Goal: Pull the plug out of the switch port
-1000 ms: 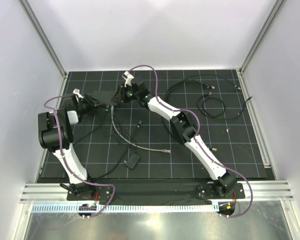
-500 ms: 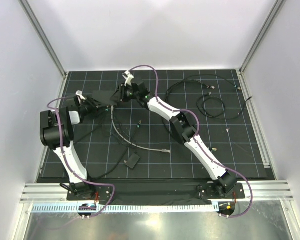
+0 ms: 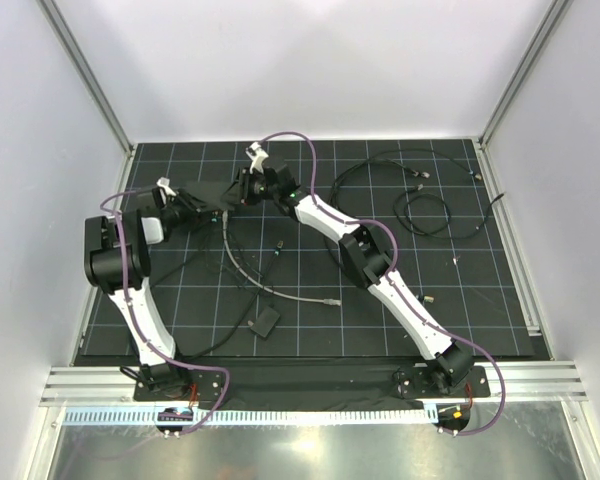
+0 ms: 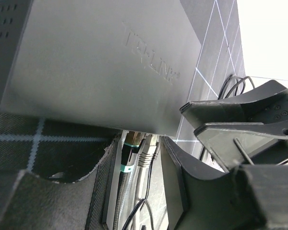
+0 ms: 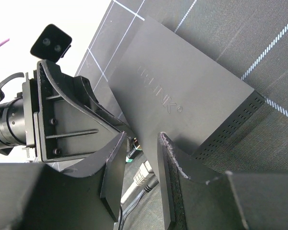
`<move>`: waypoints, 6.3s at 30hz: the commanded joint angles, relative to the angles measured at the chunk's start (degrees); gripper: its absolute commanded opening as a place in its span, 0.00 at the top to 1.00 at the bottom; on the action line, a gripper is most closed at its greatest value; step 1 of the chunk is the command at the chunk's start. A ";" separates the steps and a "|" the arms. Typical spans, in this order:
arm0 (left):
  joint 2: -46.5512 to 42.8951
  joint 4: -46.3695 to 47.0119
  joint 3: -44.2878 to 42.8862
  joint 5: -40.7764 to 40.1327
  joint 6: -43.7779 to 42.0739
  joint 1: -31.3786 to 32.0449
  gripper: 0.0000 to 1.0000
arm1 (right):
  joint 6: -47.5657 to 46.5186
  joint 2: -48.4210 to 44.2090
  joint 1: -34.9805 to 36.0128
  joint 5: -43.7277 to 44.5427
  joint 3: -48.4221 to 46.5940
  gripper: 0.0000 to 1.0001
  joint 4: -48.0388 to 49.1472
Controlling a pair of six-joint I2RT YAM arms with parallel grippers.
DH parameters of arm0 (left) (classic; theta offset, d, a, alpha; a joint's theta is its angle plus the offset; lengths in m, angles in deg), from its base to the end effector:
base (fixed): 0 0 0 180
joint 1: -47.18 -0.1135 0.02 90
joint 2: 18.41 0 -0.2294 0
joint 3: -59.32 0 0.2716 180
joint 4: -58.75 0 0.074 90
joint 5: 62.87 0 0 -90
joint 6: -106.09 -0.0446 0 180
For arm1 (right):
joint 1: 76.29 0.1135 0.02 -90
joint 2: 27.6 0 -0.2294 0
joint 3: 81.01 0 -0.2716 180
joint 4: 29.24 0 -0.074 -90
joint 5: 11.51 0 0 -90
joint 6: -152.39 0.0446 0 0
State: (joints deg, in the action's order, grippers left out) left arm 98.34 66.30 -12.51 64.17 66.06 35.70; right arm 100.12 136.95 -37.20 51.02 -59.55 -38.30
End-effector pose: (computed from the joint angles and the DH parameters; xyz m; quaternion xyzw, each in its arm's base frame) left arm 0.4000 0.0538 0.0600 -0.3132 0.8026 -0.4074 0.3030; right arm 0.4689 0.4075 0.1166 -0.1536 0.7693 0.5148 0.3459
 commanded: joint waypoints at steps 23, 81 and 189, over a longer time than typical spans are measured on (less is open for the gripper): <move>5.94 -16.61 -7.72 -2.05 -4.09 -0.03 0.92 | 0.32 -0.02 -0.24 -0.31 -2.85 0.63 2.45; -59.70 -53.89 -17.22 -14.54 -11.05 -1.26 1.00 | -1.52 -47.39 17.85 -14.29 44.36 0.01 14.95; -79.92 -41.41 0.01 -2.84 -14.29 -1.08 0.00 | 70.81 -70.68 -37.59 -1.81 28.42 0.99 34.96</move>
State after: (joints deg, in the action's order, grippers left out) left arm 18.23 25.36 -12.38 62.18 53.01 34.67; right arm 171.51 67.97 -72.96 52.38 -32.99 -2.87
